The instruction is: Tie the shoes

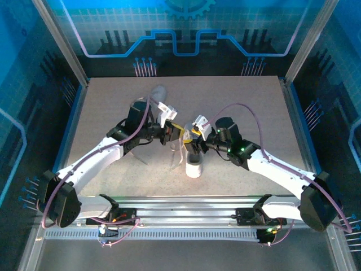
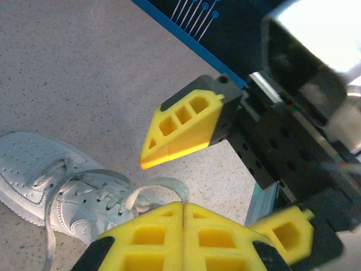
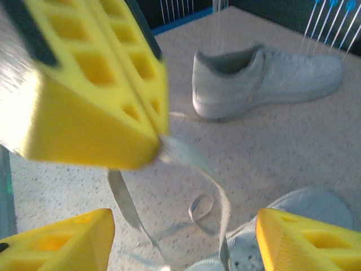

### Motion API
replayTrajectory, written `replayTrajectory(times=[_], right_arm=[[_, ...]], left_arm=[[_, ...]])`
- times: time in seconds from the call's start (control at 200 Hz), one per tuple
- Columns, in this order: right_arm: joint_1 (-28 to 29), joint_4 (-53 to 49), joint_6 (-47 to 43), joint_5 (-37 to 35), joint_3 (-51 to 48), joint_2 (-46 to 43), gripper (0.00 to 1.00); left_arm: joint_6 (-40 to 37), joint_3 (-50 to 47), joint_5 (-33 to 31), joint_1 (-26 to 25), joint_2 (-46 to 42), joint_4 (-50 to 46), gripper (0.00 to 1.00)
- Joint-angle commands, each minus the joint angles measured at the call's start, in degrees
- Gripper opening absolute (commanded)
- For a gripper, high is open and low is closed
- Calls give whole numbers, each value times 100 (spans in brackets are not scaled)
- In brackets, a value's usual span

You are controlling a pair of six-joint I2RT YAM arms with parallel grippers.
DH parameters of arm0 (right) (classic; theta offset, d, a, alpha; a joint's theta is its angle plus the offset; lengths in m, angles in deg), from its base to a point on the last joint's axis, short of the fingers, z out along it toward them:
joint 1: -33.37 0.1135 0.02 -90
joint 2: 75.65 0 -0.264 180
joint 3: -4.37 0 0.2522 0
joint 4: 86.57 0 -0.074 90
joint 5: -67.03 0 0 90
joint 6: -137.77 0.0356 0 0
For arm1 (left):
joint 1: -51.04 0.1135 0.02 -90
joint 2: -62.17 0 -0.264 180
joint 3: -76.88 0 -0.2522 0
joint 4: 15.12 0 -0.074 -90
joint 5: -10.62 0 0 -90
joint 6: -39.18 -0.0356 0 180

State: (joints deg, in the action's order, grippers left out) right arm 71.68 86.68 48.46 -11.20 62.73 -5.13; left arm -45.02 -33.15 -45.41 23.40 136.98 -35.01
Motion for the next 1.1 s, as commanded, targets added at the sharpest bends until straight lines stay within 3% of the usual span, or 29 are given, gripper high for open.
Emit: replayTrajectory(times=[0.0,0.42,0.48,0.62,0.69,0.79,0.93,0.995,1.096], right_arm=[[118,613,-197,-320,84,138,67],[248,1158,168,-187,211,567,61],[253,1085,208,-268,257,577,50],[248,626,234,-510,358,452,13],[207,317,249,-563,418,376,1],[91,116,297,-458,338,278,0],[-47,18,400,-236,183,169,0],[-56,-38,399,-207,148,133,0],[-98,-54,410,-36,103,153,0]], left_arm=[[498,198,76,5,103,316,0],[869,260,-565,-244,199,538,0],[857,298,-560,-252,231,519,0],[633,352,-622,-251,253,335,0],[411,315,-714,-229,188,241,28],[124,228,-757,-21,42,84,40],[-605,139,-601,561,-102,-470,48],[-1804,288,-369,789,-30,-1180,49],[-3308,625,-981,848,420,-2309,49]])
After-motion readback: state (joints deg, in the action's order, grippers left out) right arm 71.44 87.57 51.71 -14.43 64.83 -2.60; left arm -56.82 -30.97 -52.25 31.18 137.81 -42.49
